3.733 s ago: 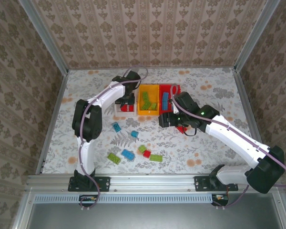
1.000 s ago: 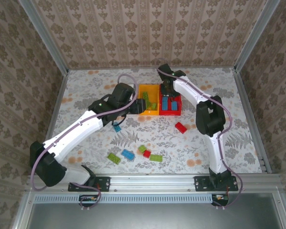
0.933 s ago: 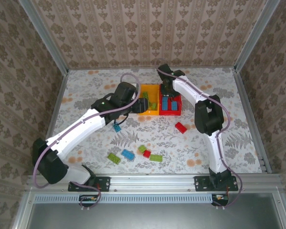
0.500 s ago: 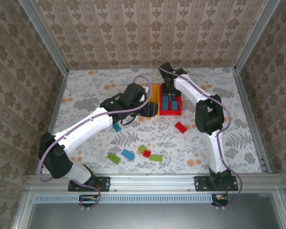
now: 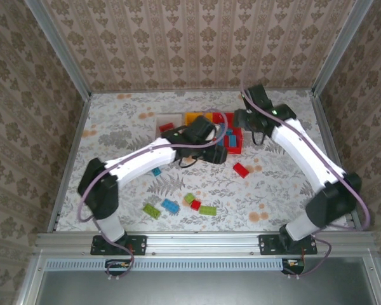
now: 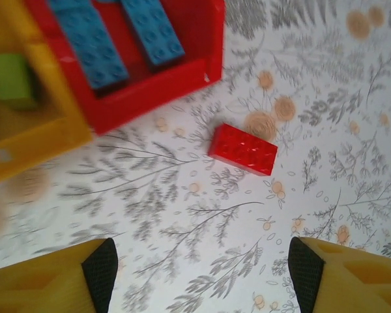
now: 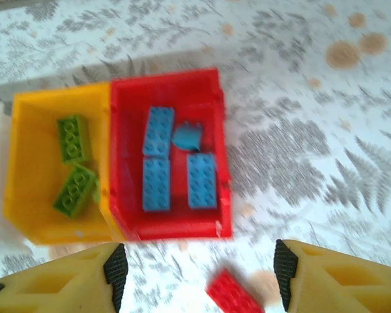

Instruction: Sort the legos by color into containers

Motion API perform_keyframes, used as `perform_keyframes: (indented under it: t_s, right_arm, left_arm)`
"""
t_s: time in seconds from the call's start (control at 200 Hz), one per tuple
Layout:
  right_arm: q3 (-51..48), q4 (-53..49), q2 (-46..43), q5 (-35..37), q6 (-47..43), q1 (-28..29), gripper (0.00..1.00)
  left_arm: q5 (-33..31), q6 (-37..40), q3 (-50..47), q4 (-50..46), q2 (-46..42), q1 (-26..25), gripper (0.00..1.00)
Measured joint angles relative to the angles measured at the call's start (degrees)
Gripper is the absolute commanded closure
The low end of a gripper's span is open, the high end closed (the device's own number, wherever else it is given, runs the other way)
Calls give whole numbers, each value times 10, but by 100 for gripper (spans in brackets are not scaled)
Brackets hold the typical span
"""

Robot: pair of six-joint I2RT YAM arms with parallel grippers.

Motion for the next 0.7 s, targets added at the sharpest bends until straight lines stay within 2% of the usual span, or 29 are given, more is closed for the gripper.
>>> perform_keyframes:
  t_s: [0.145, 0.33, 0.445, 0.7]
  right_arm:
    - [-138, -4, -145, 7, 13, 0, 29]
    - [-185, -30, -280, 23, 24, 0, 28]
    - [-188, -49, -320, 27, 24, 0, 28]
    - [-195, -89, -362, 29, 23, 0, 27]
  left_arm:
    - [21, -40, 75, -15, 103, -24, 24]
    - [29, -139, 200, -73, 225, -38, 21]
    - [30, -208, 275, -114, 283, -47, 20]
    - [34, -342, 376, -191, 352, -56, 19]
